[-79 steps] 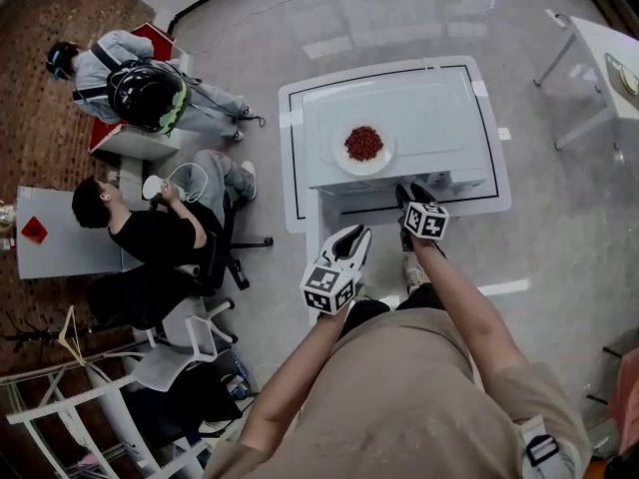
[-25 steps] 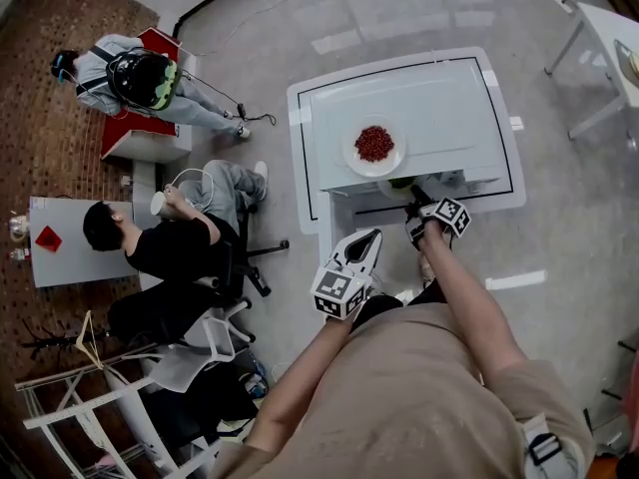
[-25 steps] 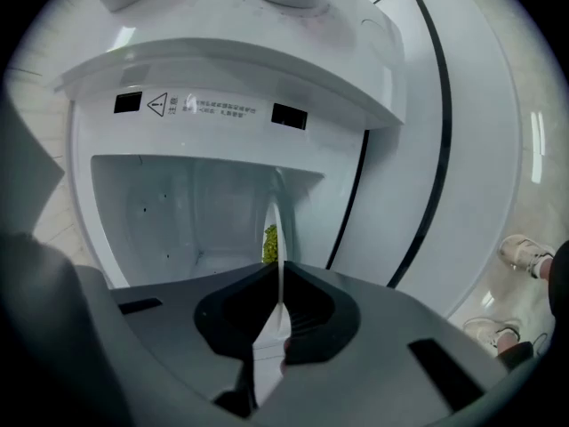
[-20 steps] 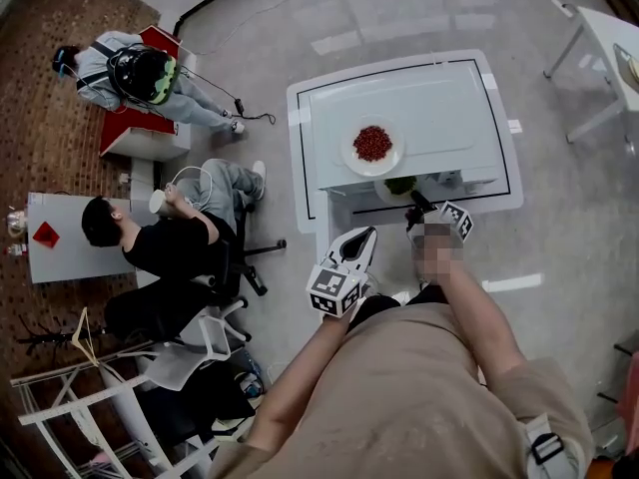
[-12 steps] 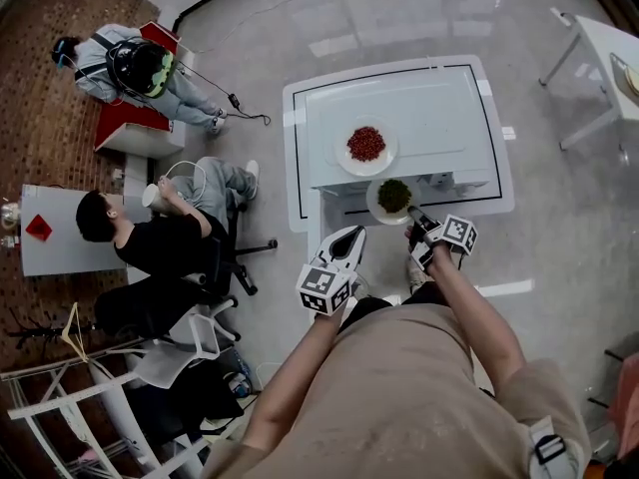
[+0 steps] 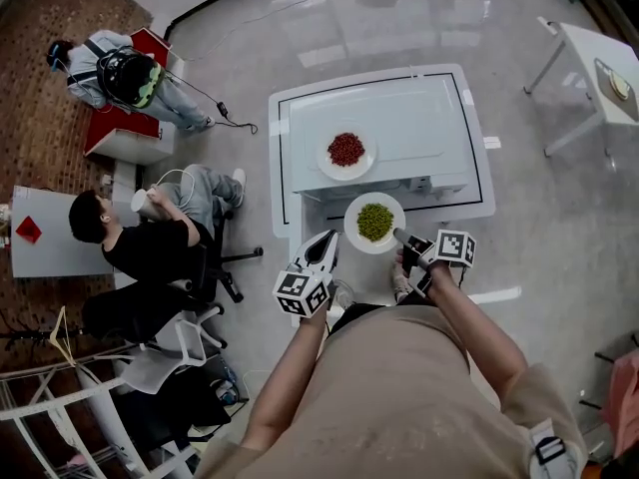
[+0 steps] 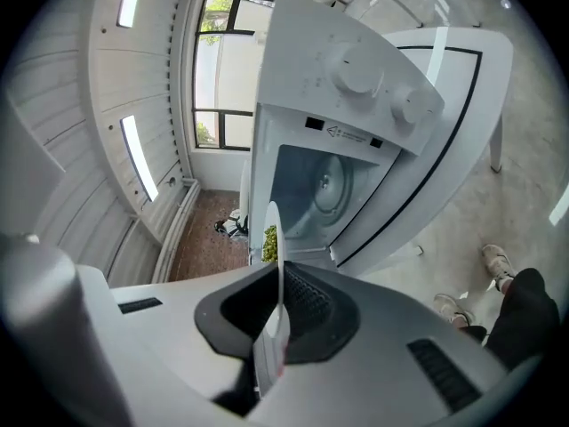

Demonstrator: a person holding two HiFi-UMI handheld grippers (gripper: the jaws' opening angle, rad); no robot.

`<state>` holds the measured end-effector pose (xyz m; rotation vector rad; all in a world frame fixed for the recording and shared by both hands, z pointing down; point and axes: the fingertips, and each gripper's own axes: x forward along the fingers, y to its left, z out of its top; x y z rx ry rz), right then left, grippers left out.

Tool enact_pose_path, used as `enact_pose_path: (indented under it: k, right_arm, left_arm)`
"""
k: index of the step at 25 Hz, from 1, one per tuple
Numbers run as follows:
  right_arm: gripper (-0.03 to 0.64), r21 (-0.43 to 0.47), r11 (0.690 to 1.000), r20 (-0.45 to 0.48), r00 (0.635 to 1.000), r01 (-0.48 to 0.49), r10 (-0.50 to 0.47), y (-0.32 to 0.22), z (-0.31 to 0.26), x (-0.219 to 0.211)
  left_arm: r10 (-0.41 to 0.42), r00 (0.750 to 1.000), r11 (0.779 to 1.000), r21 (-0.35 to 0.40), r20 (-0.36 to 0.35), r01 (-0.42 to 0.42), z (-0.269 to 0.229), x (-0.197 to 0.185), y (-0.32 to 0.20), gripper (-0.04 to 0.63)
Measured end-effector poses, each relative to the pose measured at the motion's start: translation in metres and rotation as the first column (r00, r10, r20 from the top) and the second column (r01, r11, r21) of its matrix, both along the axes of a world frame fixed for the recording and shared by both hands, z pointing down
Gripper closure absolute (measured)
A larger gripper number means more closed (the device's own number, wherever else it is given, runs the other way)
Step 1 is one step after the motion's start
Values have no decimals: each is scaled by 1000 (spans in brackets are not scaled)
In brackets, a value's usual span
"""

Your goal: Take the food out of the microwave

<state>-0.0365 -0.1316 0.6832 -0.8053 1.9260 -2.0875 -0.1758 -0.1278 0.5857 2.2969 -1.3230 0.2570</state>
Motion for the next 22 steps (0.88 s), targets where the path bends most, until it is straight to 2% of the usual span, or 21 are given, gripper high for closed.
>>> enact_pose_path:
  k: [4, 8, 12, 16, 22]
  right_arm:
    - [598, 21, 999, 2, 999, 38, -38, 8, -32, 6]
    - [598, 59, 998, 38, 999, 36, -38, 5, -75, 13]
    - [598, 168, 985, 65, 997, 36, -47, -7, -117, 23]
    - [598, 173, 985, 102, 995, -23, 6, -13, -150, 41]
    - [598, 284, 953, 89, 993, -103, 81, -27, -197, 86]
  left_arm:
    - [-51, 998, 999, 4, -38, 51, -3, -6, 1, 588]
    - [-80, 994, 996, 43, -75, 83, -24, -11, -2, 588]
    - [-95, 990, 989, 99, -106, 105, -52, -14, -7, 588]
    - [-83, 988, 983, 151, -129, 102, -80, -13, -12, 588]
    - [-42, 994, 969, 237, -103, 65, -118, -2, -25, 588]
